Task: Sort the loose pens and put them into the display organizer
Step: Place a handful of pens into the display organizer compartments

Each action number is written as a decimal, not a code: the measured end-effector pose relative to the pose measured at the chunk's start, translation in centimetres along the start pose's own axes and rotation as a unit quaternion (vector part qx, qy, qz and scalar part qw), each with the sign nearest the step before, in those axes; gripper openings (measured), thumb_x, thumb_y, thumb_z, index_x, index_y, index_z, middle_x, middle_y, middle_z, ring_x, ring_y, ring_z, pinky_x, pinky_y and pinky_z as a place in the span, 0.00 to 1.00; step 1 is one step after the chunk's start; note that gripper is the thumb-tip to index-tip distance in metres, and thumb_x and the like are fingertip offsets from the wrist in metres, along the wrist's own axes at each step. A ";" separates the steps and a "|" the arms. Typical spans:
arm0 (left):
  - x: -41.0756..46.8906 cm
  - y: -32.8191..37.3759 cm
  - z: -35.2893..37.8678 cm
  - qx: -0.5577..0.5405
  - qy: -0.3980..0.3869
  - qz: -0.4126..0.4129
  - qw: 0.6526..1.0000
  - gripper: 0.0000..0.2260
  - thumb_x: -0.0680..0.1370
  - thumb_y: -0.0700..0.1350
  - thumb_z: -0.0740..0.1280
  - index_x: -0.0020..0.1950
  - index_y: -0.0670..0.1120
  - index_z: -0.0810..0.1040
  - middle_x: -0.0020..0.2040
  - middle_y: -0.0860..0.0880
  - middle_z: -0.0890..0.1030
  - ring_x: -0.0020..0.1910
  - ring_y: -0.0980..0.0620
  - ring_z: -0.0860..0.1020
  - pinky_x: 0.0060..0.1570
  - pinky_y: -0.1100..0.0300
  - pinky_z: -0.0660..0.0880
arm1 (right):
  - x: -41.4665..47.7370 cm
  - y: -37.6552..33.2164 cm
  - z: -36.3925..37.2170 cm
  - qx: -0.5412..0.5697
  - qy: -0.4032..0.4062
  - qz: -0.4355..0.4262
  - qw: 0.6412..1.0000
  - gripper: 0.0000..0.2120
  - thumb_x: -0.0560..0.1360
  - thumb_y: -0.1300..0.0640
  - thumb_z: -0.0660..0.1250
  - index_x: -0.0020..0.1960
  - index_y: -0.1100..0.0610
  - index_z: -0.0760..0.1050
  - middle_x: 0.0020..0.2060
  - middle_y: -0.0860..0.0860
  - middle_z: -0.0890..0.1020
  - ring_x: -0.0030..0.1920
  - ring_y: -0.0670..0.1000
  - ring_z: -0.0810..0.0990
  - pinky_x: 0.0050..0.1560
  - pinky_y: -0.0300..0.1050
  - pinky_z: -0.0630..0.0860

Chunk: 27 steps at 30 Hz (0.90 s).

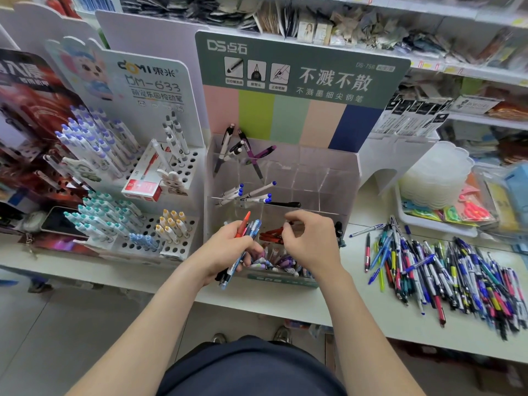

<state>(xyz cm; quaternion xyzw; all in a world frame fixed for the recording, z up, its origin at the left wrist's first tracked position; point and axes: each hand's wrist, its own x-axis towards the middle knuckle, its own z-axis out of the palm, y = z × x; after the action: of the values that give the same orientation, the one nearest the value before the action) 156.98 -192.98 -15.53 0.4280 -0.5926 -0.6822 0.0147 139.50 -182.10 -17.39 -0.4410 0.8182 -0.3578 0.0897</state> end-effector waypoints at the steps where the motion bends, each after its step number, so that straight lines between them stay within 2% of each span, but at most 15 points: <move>1: 0.0 0.1 0.0 0.003 -0.011 0.002 1.000 0.15 0.77 0.39 0.67 0.63 0.44 0.75 0.55 0.36 0.86 0.41 0.46 0.79 0.32 0.57 0.72 | -0.2 -0.3 0.0 0.000 0.047 -0.021 0.999 0.08 0.75 0.56 0.70 0.50 0.53 0.87 0.43 0.44 0.88 0.42 0.46 0.86 0.49 0.51 0.84; 3: 0.0 0.2 0.0 0.021 -0.034 0.008 0.999 0.13 0.80 0.36 0.63 0.64 0.44 0.75 0.56 0.36 0.85 0.42 0.45 0.78 0.32 0.57 0.71 | -0.3 -1.4 -0.3 0.049 0.081 -0.050 0.994 0.05 0.76 0.56 0.71 0.46 0.52 0.87 0.39 0.43 0.87 0.39 0.44 0.84 0.45 0.46 0.82; 5: 0.0 0.4 0.2 0.048 -0.062 0.021 0.997 0.12 0.80 0.35 0.59 0.61 0.42 0.76 0.51 0.42 0.86 0.40 0.48 0.78 0.33 0.56 0.71 | -0.3 -2.6 -0.4 0.122 0.000 -0.028 0.992 0.05 0.77 0.52 0.74 0.51 0.49 0.87 0.43 0.42 0.86 0.44 0.44 0.84 0.47 0.38 0.80; 7: -0.3 0.6 0.5 0.073 -0.085 0.033 0.993 0.11 0.79 0.34 0.59 0.58 0.41 0.78 0.42 0.50 0.84 0.37 0.51 0.77 0.35 0.54 0.71 | -0.5 -3.3 -0.1 0.137 -0.082 0.002 0.987 0.07 0.75 0.48 0.76 0.53 0.43 0.87 0.49 0.40 0.85 0.49 0.43 0.82 0.48 0.34 0.76; 9: -0.4 0.8 0.7 0.089 -0.097 0.043 0.990 0.11 0.79 0.34 0.60 0.57 0.41 0.79 0.40 0.53 0.84 0.36 0.53 0.76 0.36 0.54 0.71 | -0.9 -3.6 0.1 0.188 -0.100 0.046 0.976 0.04 0.75 0.51 0.78 0.49 0.43 0.87 0.48 0.43 0.86 0.43 0.45 0.83 0.42 0.38 0.77; 11: -0.4 0.7 0.7 0.087 -0.105 0.056 0.989 0.12 0.78 0.33 0.61 0.58 0.41 0.79 0.45 0.49 0.85 0.37 0.51 0.76 0.36 0.54 0.71 | -1.2 -4.1 -0.5 0.291 -0.091 0.090 0.948 0.02 0.78 0.58 0.76 0.49 0.51 0.86 0.42 0.49 0.87 0.33 0.53 0.84 0.30 0.46 0.78; 12: -0.3 0.6 0.5 0.081 -0.109 0.062 0.989 0.12 0.78 0.33 0.61 0.59 0.42 0.79 0.47 0.47 0.86 0.38 0.50 0.77 0.36 0.53 0.71 | -1.4 -4.4 -0.8 0.342 -0.072 0.091 0.933 0.01 0.80 0.60 0.74 0.51 0.56 0.84 0.41 0.52 0.87 0.34 0.55 0.85 0.30 0.49 0.80; 15: -0.1 -0.2 0.3 0.062 -0.112 0.075 0.989 0.14 0.82 0.34 0.63 0.65 0.46 0.77 0.53 0.46 0.87 0.43 0.48 0.77 0.41 0.50 0.72 | -1.1 -5.0 -1.8 0.433 0.023 0.045 0.900 0.05 0.86 0.61 0.64 0.60 0.60 0.77 0.44 0.57 0.87 0.49 0.56 0.88 0.50 0.53 0.85; 17: 0.2 -0.9 0.2 0.054 -0.092 0.090 0.990 0.15 0.85 0.35 0.62 0.69 0.49 0.75 0.56 0.46 0.86 0.46 0.48 0.77 0.47 0.46 0.73 | -0.7 -4.8 -2.7 0.447 0.035 0.016 0.894 0.10 0.88 0.59 0.59 0.67 0.58 0.75 0.42 0.61 0.82 0.46 0.58 0.88 0.46 0.51 0.85; 18: 0.3 -1.3 0.2 0.053 -0.079 0.099 0.991 0.15 0.86 0.36 0.62 0.69 0.50 0.75 0.57 0.46 0.86 0.47 0.48 0.78 0.50 0.45 0.74 | -0.6 -4.5 -3.1 0.432 0.030 0.004 0.902 0.13 0.89 0.58 0.59 0.70 0.55 0.76 0.41 0.62 0.78 0.41 0.57 0.86 0.40 0.50 0.83; 20: 0.5 -1.7 0.1 0.040 -0.057 0.108 0.992 0.15 0.86 0.36 0.63 0.70 0.51 0.74 0.58 0.46 0.86 0.46 0.49 0.79 0.53 0.45 0.77 | -0.5 -3.4 -3.4 0.316 0.020 -0.021 0.948 0.15 0.89 0.53 0.59 0.73 0.49 0.77 0.37 0.58 0.77 0.34 0.55 0.78 0.36 0.50 0.76; 22: 0.5 -1.9 0.2 0.017 -0.034 0.111 0.993 0.15 0.86 0.35 0.63 0.69 0.50 0.74 0.58 0.44 0.86 0.44 0.50 0.80 0.52 0.45 0.79 | -0.7 -2.0 -2.9 0.164 -0.017 -0.011 0.986 0.15 0.88 0.53 0.59 0.70 0.47 0.80 0.34 0.49 0.80 0.32 0.51 0.77 0.36 0.47 0.75; 24: 0.6 -1.9 0.2 0.010 -0.020 0.108 0.994 0.12 0.85 0.35 0.63 0.67 0.46 0.76 0.58 0.40 0.85 0.44 0.49 0.81 0.54 0.41 0.80 | -0.8 -0.9 -2.2 0.073 -0.088 0.050 0.992 0.14 0.84 0.58 0.60 0.63 0.51 0.81 0.36 0.47 0.82 0.30 0.45 0.76 0.35 0.45 0.73; 25: 0.7 -2.0 0.1 0.007 -0.018 0.105 0.994 0.10 0.85 0.35 0.64 0.65 0.44 0.77 0.58 0.37 0.85 0.45 0.49 0.81 0.54 0.39 0.81 | -0.8 -0.5 -1.9 0.040 -0.123 0.072 0.989 0.13 0.82 0.60 0.60 0.60 0.52 0.81 0.38 0.49 0.83 0.31 0.44 0.76 0.36 0.44 0.73; 27: 0.7 -2.2 0.0 -0.018 -0.016 0.098 0.995 0.07 0.85 0.36 0.65 0.62 0.41 0.80 0.56 0.33 0.84 0.47 0.46 0.83 0.54 0.40 0.81 | -1.0 -0.1 -1.3 -0.027 -0.159 0.060 0.985 0.15 0.82 0.61 0.62 0.64 0.53 0.80 0.46 0.52 0.85 0.42 0.49 0.81 0.43 0.45 0.75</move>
<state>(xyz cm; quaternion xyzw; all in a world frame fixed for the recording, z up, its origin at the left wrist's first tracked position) 157.56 -192.70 -17.75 0.3562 -0.6197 -0.6948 0.0793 139.51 -180.71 -16.51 -0.4446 0.8279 -0.2549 0.2279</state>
